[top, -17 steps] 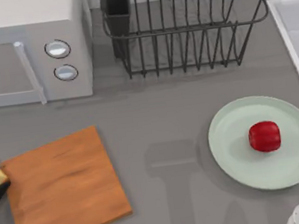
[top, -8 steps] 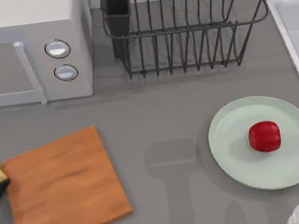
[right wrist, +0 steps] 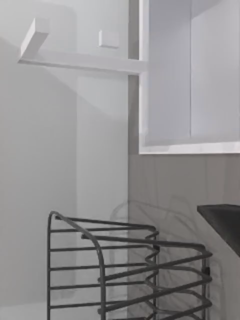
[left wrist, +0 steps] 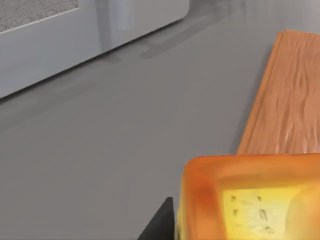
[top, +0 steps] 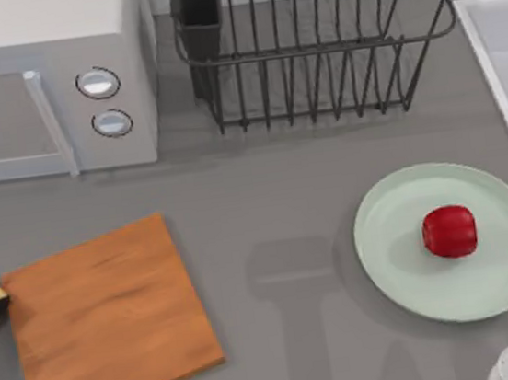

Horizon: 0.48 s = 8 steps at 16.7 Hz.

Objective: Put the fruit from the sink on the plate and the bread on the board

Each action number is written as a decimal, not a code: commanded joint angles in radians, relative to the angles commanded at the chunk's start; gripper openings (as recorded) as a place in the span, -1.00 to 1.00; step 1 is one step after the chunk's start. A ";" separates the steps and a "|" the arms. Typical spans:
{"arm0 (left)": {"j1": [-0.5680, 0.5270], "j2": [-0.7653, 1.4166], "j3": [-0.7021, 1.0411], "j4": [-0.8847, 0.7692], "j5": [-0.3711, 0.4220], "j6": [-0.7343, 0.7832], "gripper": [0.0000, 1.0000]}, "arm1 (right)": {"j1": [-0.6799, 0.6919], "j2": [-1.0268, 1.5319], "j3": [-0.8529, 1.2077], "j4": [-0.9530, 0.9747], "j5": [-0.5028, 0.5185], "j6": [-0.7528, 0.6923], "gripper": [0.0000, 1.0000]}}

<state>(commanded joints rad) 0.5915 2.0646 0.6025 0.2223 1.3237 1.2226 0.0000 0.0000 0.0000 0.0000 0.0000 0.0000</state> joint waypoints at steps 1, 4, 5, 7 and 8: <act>0.000 0.000 0.000 0.000 0.000 0.000 -0.81 | 0.000 0.000 0.000 0.000 0.000 0.000 1.00; 0.000 0.000 0.000 0.000 0.000 0.000 -1.00 | 0.000 0.000 0.000 0.000 0.000 0.000 1.00; 0.000 0.000 0.000 0.000 0.000 0.000 -1.00 | 0.000 0.000 0.000 0.000 0.000 0.000 1.00; 0.000 0.000 0.000 0.000 0.000 0.000 -1.00 | 0.000 0.000 0.000 0.000 0.000 0.000 1.00; 0.000 0.000 0.000 0.000 0.000 0.000 -1.00 | 0.000 0.000 0.000 0.000 0.000 0.000 1.00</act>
<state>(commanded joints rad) 0.5915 2.0646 0.6025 0.2223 1.3237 1.2226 0.0000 0.0000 0.0000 0.0000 0.0000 0.0000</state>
